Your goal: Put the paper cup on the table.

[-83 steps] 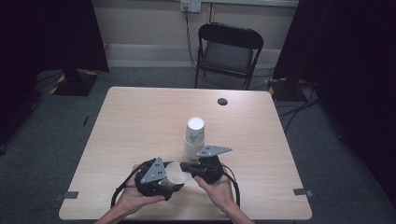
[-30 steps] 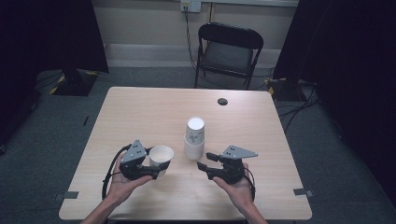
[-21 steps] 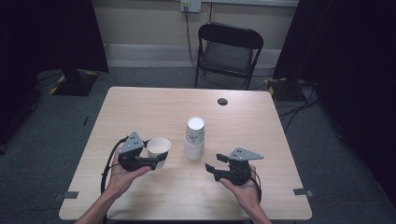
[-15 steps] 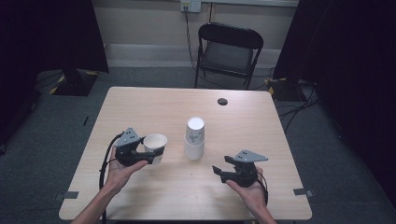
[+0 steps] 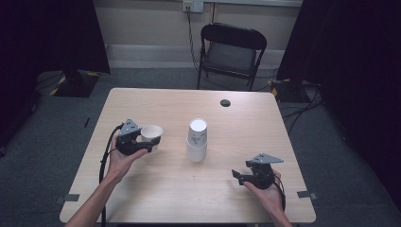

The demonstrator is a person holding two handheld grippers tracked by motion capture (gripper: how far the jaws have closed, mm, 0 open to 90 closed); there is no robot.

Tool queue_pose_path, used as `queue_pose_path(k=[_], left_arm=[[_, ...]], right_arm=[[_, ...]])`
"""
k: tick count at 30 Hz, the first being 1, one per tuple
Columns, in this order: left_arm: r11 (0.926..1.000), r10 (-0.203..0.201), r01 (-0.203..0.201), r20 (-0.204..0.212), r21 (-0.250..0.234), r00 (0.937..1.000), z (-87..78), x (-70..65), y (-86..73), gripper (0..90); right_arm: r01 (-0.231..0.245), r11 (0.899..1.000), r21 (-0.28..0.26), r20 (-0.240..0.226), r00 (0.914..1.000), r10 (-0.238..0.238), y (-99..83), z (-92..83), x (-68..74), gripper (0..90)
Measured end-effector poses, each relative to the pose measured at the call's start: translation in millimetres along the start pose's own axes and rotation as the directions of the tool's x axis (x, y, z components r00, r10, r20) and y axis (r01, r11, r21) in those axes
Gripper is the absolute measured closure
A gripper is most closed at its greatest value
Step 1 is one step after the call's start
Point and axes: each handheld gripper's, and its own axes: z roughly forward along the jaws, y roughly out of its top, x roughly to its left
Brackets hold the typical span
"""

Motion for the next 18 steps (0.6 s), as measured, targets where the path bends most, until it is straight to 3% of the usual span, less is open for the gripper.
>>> queue_pose_path(k=[7,12,15,18], left_arm=[[0.9988,-0.010,0.012,-0.038,0.048,0.9992,18.6,11.8,-10.2,32.1],[0.9984,-0.031,0.034,-0.051,0.046,0.9982,24.2,21.2,-15.1,32.4],[0.9984,-0.012,0.016,-0.057,0.055,0.9983,25.9,23.0,-19.3,32.4],[0.9991,-0.033,0.035,-0.070,0.026,0.9970,28.3,24.2,-24.6,32.2]], right_arm=[[0.002,0.998,0.059,0.015,0.9999,-0.003,-2.4,9.1,-1.2,24.8],[0.002,0.998,0.070,0.021,0.9998,-0.003,-2.9,12.6,-3.9,26.0],[-0.005,0.997,0.076,0.030,0.9996,0.003,-3.5,13.8,-6.4,25.8],[-0.005,0.996,0.089,0.035,0.9994,0.001,-4.1,16.6,-7.0,25.8]])
